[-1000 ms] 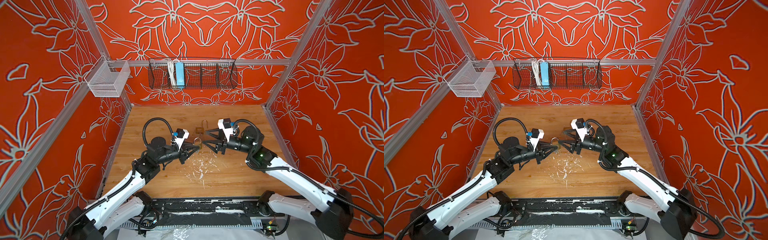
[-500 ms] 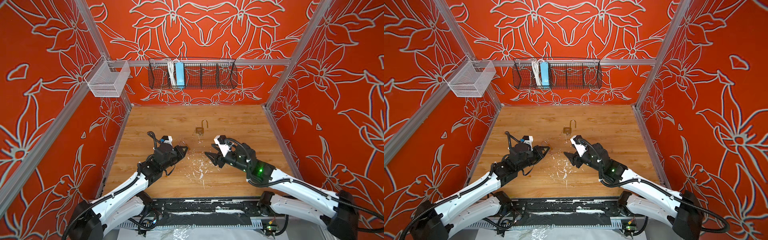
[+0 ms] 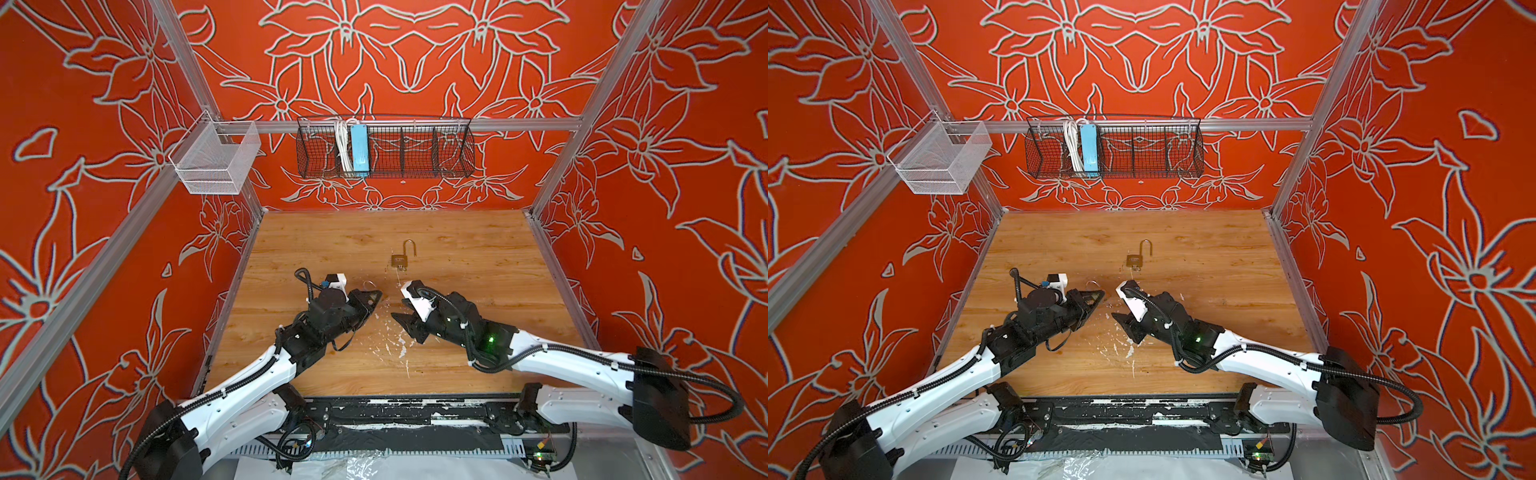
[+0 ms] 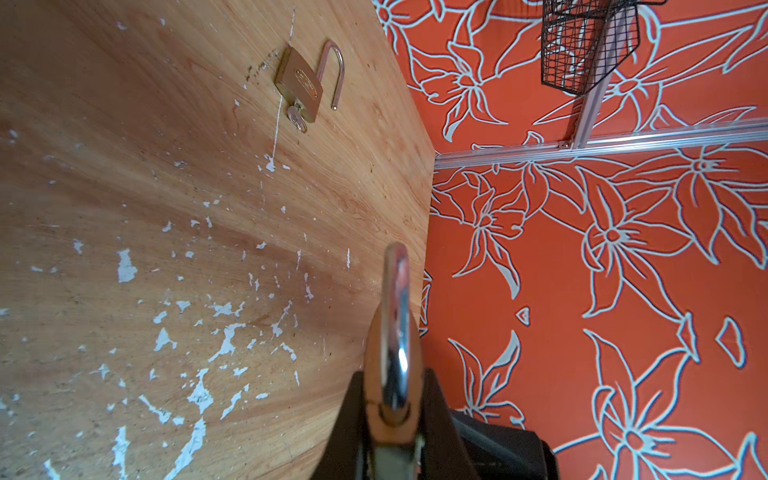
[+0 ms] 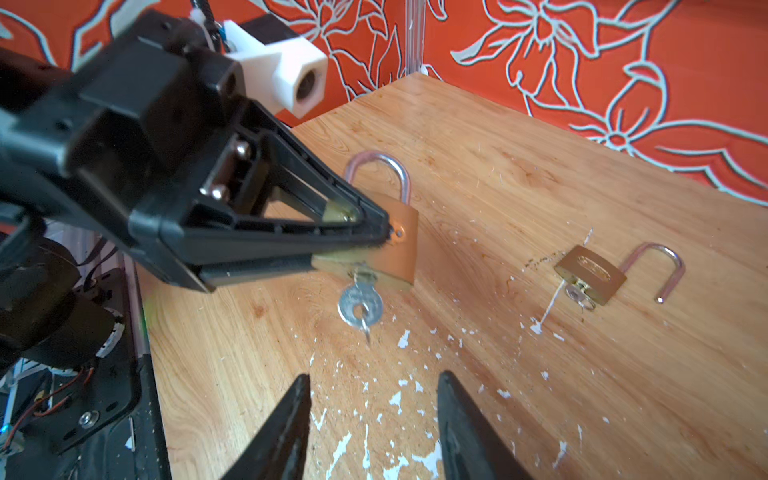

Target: Unlock with the key

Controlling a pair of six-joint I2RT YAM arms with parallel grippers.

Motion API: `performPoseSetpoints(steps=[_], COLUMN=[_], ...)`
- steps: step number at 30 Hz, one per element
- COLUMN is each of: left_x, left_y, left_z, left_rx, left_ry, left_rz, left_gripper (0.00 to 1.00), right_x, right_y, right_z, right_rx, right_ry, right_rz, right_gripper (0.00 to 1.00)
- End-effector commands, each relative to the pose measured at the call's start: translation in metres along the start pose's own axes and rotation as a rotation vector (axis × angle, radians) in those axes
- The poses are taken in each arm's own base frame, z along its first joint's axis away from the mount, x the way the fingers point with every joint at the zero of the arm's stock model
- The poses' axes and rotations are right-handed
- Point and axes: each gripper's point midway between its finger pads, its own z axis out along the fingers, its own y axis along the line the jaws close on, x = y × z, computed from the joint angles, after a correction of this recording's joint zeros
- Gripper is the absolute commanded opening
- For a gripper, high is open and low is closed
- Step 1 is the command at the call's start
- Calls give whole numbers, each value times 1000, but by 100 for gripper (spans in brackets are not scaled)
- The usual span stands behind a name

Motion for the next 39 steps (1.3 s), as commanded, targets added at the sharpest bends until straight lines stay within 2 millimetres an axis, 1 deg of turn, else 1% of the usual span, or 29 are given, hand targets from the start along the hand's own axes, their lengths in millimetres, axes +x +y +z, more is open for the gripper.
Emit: performPoseSetpoints(steps=[1, 6, 12, 17, 21, 28, 31, 39], left_x=[-4, -4, -5, -6, -5, -6, -6, -6], left_y=[-37, -39, -41, -41, -40, -38, -37, -32], left_z=[-7, -8, -12, -13, -12, -11, -11, -10], left_rx=[122, 133, 139, 141, 138, 133, 124, 103], left_ry=[-14, -17, -25, -27, -25, -28, -29, -30], left_rz=[4, 6, 13, 12, 11, 11, 13, 18], left_gripper=[0, 0, 0, 0, 0, 0, 0, 0], right_x=[-26, -26, -16, -16, -19, -21, -22, -25], right_y=[6, 8, 7, 3, 3, 4, 6, 12], right_z=[3, 14, 23, 27, 28, 28, 28, 32], right_rx=[-2, 2, 15, 46, 47, 50, 49, 49], right_ry=[-61, -25, 18, 32, 25, 29, 30, 33], right_rz=[-19, -33, -43, -47, -52, -72, -81, -104], right_gripper=[46, 36, 35, 35, 27, 27, 29, 28])
